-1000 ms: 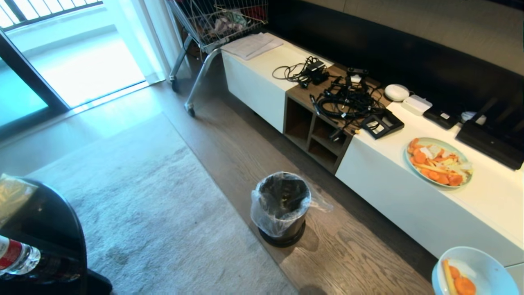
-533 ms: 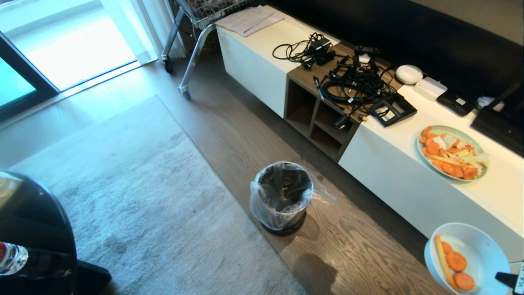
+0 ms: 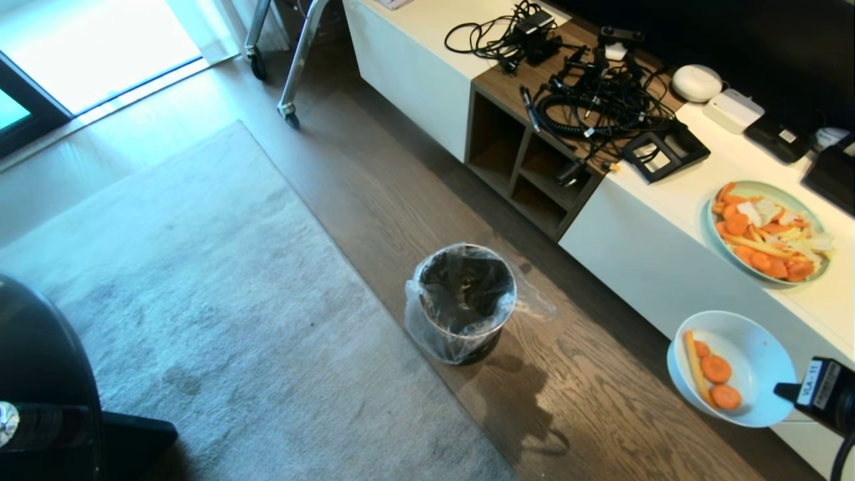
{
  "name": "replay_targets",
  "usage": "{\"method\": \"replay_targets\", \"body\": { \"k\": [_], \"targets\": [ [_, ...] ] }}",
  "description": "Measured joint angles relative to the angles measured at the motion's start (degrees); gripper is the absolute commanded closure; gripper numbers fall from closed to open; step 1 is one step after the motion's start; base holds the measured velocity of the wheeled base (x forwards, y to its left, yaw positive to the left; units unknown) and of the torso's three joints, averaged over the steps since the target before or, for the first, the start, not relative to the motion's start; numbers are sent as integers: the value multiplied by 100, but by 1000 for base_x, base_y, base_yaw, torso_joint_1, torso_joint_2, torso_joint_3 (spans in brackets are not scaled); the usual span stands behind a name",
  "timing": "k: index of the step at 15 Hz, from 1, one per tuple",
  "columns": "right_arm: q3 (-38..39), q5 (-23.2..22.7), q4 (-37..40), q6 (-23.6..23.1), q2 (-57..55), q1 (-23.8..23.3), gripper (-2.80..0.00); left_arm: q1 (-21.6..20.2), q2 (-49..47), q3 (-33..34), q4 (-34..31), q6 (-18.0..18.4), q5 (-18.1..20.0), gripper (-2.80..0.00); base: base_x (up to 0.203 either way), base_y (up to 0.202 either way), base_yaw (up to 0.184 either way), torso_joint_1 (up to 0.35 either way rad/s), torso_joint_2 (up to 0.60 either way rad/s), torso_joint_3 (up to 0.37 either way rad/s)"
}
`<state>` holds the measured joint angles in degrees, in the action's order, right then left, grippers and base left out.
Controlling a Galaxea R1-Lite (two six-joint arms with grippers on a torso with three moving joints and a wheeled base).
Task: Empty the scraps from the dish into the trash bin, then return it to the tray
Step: Move the bowl over the trash can
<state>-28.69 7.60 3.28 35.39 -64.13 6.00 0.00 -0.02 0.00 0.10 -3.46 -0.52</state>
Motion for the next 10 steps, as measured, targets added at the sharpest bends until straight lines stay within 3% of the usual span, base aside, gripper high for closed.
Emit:
{"method": "replay_targets", "body": {
  "k": [7, 10],
  "targets": [
    [-66, -5, 7, 5, -166, 4, 0, 0, 0, 0, 0, -1, 0, 0, 0, 0, 0, 5, 3, -198],
    [-84, -1, 11, 2, -174, 6, 0, 0, 0, 0, 0, -4, 1, 0, 0, 0, 0, 0, 4, -87]
  ]
}}
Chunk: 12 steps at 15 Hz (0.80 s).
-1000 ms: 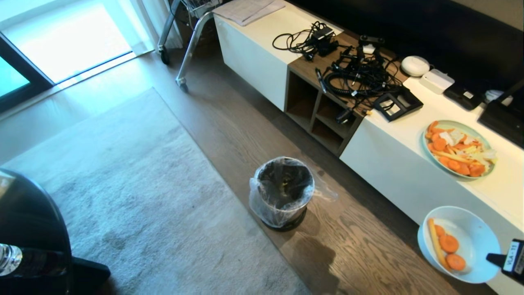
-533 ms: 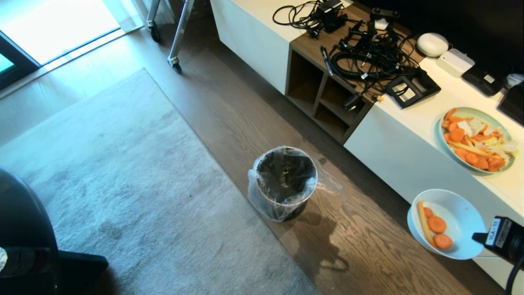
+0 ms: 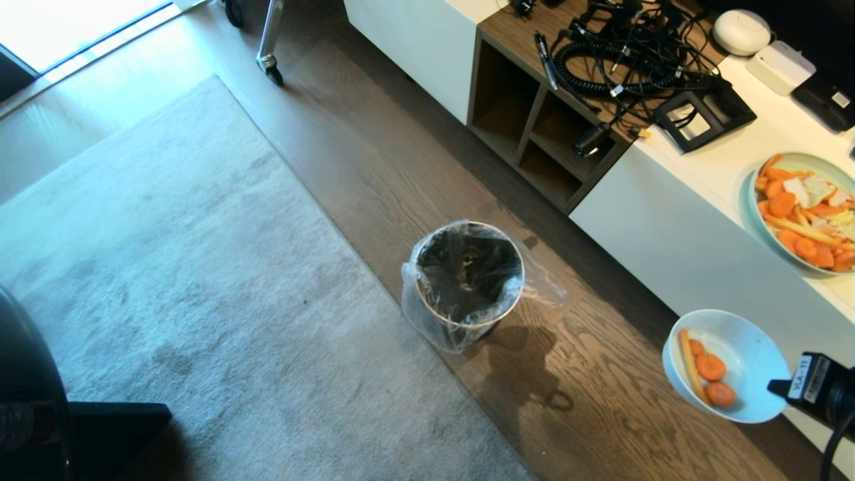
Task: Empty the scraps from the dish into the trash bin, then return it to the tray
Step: Move the bowl over the trash can
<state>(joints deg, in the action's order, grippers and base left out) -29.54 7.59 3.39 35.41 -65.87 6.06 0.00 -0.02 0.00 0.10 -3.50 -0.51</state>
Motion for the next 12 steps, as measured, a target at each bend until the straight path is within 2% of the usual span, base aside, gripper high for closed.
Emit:
{"method": "replay_targets", "body": {
  "k": [3, 7, 12],
  "targets": [
    [-143, -23, -4, -46, -86, 0, 0, 0, 0, 0, -2, -5, 5, 0, 0, 0, 0, 0, 0, 0],
    [-788, -55, -46, -451, -593, 78, 0, 0, 0, 0, -2, -7, 10, 0, 0, 0, 0, 0, 0, 0],
    [-1753, 21, -493, -590, -1549, 732, 0, 0, 0, 0, -2, -7, 9, 0, 0, 0, 0, 0, 0, 0]
  ]
}}
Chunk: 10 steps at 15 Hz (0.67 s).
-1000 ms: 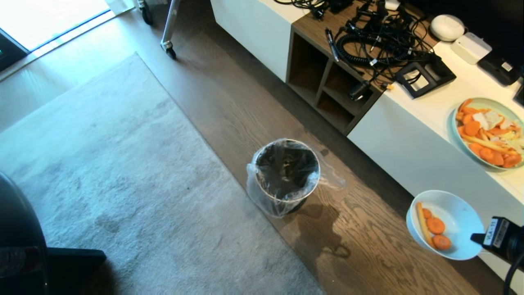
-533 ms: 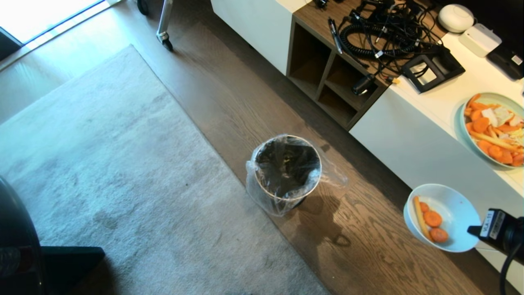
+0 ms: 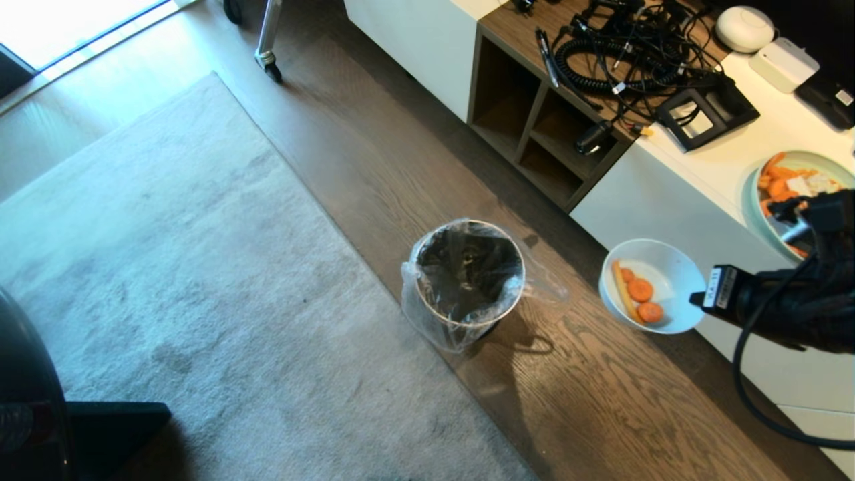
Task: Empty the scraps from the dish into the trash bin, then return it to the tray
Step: Move the bowl over the trash can
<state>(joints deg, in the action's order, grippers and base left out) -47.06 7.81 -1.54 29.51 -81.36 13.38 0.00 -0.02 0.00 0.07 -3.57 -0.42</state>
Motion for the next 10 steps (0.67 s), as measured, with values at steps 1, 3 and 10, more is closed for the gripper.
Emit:
{"method": "replay_targets", "body": {
  "k": [1, 3, 10],
  "targets": [
    [-214, 85, -81, -2, -218, 173, 0, 0, 0, 0, 1, -1, 1, 0, 0, 0, 0, 0, 0, 0],
    [-645, 280, -109, -5, -614, 476, 0, 0, 0, 0, 0, -1, 1, 0, 0, 0, 0, 0, 0, 0],
    [-2241, 1208, -123, -527, -1925, 1262, 0, 0, 0, 0, -2, -1, 1, 0, 0, 0, 0, 0, 0, 0]
  ]
}}
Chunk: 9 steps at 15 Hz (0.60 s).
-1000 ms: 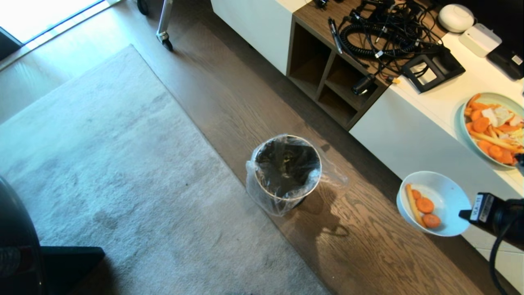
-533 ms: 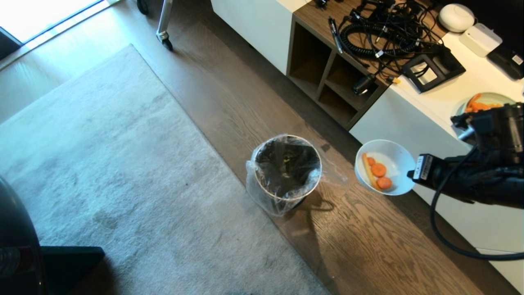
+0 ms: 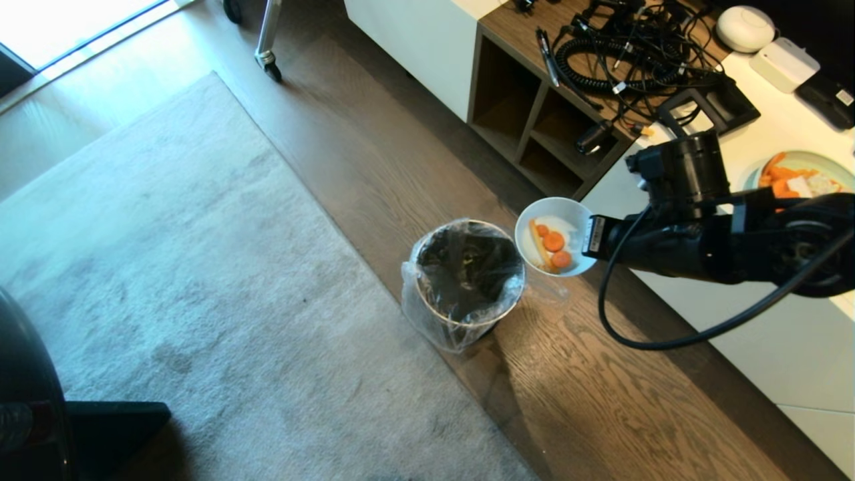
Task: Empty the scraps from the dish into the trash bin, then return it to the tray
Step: Move the bowl over the trash can, then pour the leftover food from the bowl into the trash can
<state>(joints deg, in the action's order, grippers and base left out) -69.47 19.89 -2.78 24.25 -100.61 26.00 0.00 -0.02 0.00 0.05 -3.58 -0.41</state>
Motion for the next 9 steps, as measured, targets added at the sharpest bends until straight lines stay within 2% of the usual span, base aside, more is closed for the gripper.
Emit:
{"method": "replay_targets", "body": {
  "k": [4, 9],
  "targets": [
    [-448, 375, -350, -593, -498, 347, 0, 0, 0, 0, 2, 1, 0, 0, 0, 0, 0, 0, 0, 0],
    [-486, 450, -1535, -1929, -864, 546, 0, 0, 0, 0, 2, 1, 0, 0, 0, 0, 0, 0, 0, 0]
  ]
}}
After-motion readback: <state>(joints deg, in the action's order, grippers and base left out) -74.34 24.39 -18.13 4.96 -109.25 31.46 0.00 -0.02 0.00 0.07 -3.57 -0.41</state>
